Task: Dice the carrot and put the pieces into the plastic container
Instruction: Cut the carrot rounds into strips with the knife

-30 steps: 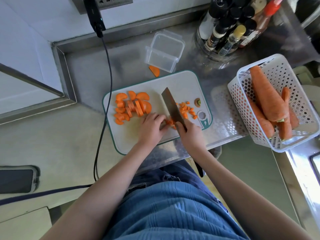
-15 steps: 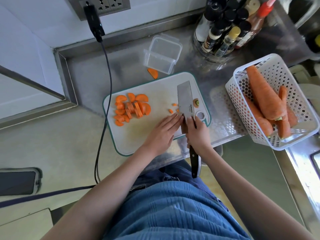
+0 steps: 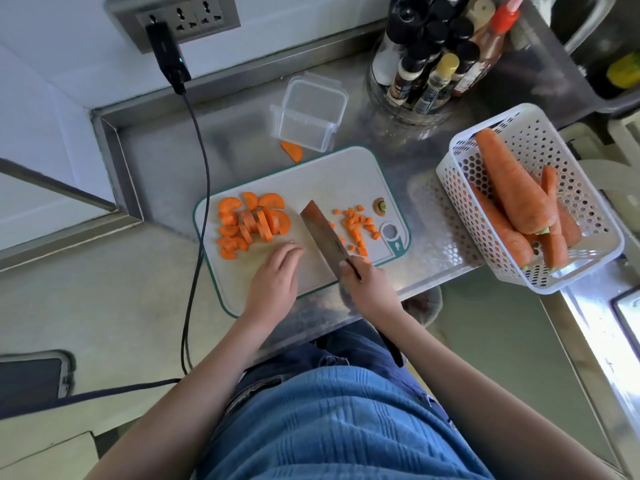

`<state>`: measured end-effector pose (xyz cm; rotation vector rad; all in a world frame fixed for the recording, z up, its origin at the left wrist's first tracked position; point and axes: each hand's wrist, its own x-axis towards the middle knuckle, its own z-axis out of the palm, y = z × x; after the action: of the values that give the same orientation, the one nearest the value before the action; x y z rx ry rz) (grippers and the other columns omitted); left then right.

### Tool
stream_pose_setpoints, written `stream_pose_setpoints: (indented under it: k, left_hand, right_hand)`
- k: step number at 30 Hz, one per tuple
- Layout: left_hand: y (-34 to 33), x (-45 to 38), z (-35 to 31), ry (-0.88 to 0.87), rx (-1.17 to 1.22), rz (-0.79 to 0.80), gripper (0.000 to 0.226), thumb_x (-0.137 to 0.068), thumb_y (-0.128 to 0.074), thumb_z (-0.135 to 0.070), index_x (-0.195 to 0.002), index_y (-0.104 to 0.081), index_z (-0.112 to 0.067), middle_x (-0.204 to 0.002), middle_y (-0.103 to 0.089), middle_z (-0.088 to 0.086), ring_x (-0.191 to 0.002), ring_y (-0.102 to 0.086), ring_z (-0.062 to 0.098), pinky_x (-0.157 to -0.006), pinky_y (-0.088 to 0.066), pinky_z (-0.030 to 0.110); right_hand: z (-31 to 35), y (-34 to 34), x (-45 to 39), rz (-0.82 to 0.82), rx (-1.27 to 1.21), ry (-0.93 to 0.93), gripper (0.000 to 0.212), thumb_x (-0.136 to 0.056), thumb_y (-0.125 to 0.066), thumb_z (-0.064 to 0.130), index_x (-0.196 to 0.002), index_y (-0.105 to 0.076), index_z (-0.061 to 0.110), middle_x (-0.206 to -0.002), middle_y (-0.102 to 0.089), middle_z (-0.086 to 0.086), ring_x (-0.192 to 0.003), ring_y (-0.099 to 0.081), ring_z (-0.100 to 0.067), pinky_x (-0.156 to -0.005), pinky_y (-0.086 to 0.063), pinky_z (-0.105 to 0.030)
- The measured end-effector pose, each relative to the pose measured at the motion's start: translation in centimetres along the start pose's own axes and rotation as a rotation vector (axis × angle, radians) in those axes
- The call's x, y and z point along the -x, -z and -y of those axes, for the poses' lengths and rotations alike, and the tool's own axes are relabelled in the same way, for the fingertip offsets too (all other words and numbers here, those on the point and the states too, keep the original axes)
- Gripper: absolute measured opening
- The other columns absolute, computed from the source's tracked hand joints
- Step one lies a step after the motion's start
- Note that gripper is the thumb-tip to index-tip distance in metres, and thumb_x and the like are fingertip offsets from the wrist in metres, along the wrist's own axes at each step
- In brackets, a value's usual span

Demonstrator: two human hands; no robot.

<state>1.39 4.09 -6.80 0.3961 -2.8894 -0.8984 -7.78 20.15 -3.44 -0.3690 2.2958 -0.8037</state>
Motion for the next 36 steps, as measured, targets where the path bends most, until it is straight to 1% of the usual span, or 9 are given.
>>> stream_pose_setpoints:
  k: [5, 9, 15, 19, 24, 26, 29, 32, 36]
  left_hand:
    - [-0.7, 0.1, -0.5, -0.061, -0.022, 0.053, 0.04, -0.086, -0.03, -0.011, -0.107, -0.063, -0.002, -0.115, -0.059, 0.01, -0.112, -0.052, 0.023, -0.089, -0.051, 0.038]
    - [-1.7, -0.4, -1.3, -0.34, -0.088, 0.136, 0.04, -0.084, -0.038, -0.012, -0.11, -0.065, 0.0, -0.117, -0.062, 0.013, -0.116, -0.045, 0.022, -0.095, -0.049, 0.042]
    - [-4.5, -3.0, -3.4, -0.63, -0.449, 0.412, 0.059, -0.093, -0.023, -0.043, -0.143, -0.035, -0.015, -0.147, -0.039, 0.001, -0.139, -0.03, 0.02, -0.114, -0.011, 0.042]
    - [-4.6, -5.5, -3.3, -0.574, -0.58, 0.469, 0.059, -0.09, 0.004, -0.049, -0.145, 0.004, -0.027, -0.153, 0.006, -0.008, -0.141, 0.012, 0.014, -0.111, 0.016, 0.047]
    - [-4.0, -8.2, -1.1, -0.606, -0.509, 0.327, 0.06, -0.096, -0.016, -0.047, -0.148, -0.024, -0.018, -0.154, -0.025, 0.0, -0.143, -0.019, 0.018, -0.114, -0.011, 0.043]
    - [-3.8, -8.1, -0.4, -0.629, -0.49, 0.259, 0.057, -0.095, -0.023, -0.042, -0.147, -0.024, -0.017, -0.154, -0.025, 0.002, -0.142, -0.02, 0.021, -0.114, -0.014, 0.042]
    - [-3.5, -6.5, -0.7, -0.441, -0.324, 0.122, 0.059, -0.092, -0.037, -0.033, -0.145, -0.03, -0.008, -0.151, -0.03, 0.012, -0.138, -0.028, 0.026, -0.111, -0.027, 0.04]
    - [-3.7, -5.2, -0.9, -0.171, -0.223, -0.031, 0.039, -0.086, -0.06, -0.023, -0.117, -0.055, -0.001, -0.115, -0.054, 0.017, -0.104, -0.052, 0.033, -0.086, -0.048, 0.043]
    - [-3.3, -6.3, -1.5, -0.036, -0.146, -0.045, 0.022, -0.079, -0.072, -0.017, -0.084, -0.054, -0.006, -0.085, -0.053, 0.012, -0.078, -0.055, 0.032, -0.065, -0.045, 0.039]
  right_hand:
    - [-0.5, 1.8, -1.1, -0.092, 0.009, -0.06, 0.03, -0.102, -0.039, 0.032, -0.092, -0.055, 0.009, -0.076, -0.056, -0.004, -0.072, -0.053, -0.026, -0.061, -0.038, -0.033]
    - [-0.2, 2.5, -0.4, -0.218, -0.078, -0.052, 0.033, -0.102, -0.038, 0.032, -0.087, -0.052, 0.007, -0.069, -0.056, -0.005, -0.063, -0.051, -0.024, -0.058, -0.039, -0.036]
    - [-2.1, 3.6, 1.2, -0.494, -0.249, -0.264, 0.037, -0.102, -0.035, 0.033, -0.086, -0.052, 0.005, -0.069, -0.054, -0.003, -0.062, -0.048, -0.02, -0.054, -0.035, -0.029]
    - [-2.9, 4.0, 1.8, -0.484, -0.236, -0.248, 0.036, -0.102, -0.036, 0.032, -0.082, -0.051, 0.006, -0.068, -0.055, -0.006, -0.061, -0.05, -0.021, -0.055, -0.035, -0.033]
    - [-2.8, 3.2, 2.1, -0.454, -0.191, -0.274, 0.037, -0.102, -0.034, 0.035, -0.083, -0.048, 0.007, -0.067, -0.054, -0.004, -0.06, -0.052, -0.024, -0.053, -0.04, -0.035]
    - [-2.5, 2.6, 1.9, -0.432, -0.176, -0.289, 0.036, -0.102, -0.032, 0.035, -0.085, -0.047, 0.008, -0.067, -0.053, -0.004, -0.061, -0.052, -0.025, -0.052, -0.036, -0.035]
    - [-2.1, 1.8, 1.5, -0.435, -0.166, -0.324, 0.034, -0.102, -0.031, 0.037, -0.085, -0.046, 0.011, -0.068, -0.055, -0.005, -0.064, -0.054, -0.029, -0.054, -0.034, -0.034]
    - [-1.8, 1.0, 1.4, -0.434, -0.152, -0.352, 0.033, -0.103, -0.03, 0.037, -0.087, -0.045, 0.012, -0.071, -0.057, -0.007, -0.065, -0.055, -0.03, -0.054, -0.036, -0.034]
    - [-1.4, 0.5, 1.2, -0.404, -0.106, -0.358, 0.034, -0.103, -0.03, 0.038, -0.089, -0.045, 0.011, -0.072, -0.054, -0.005, -0.065, -0.053, -0.029, -0.052, -0.035, -0.034]
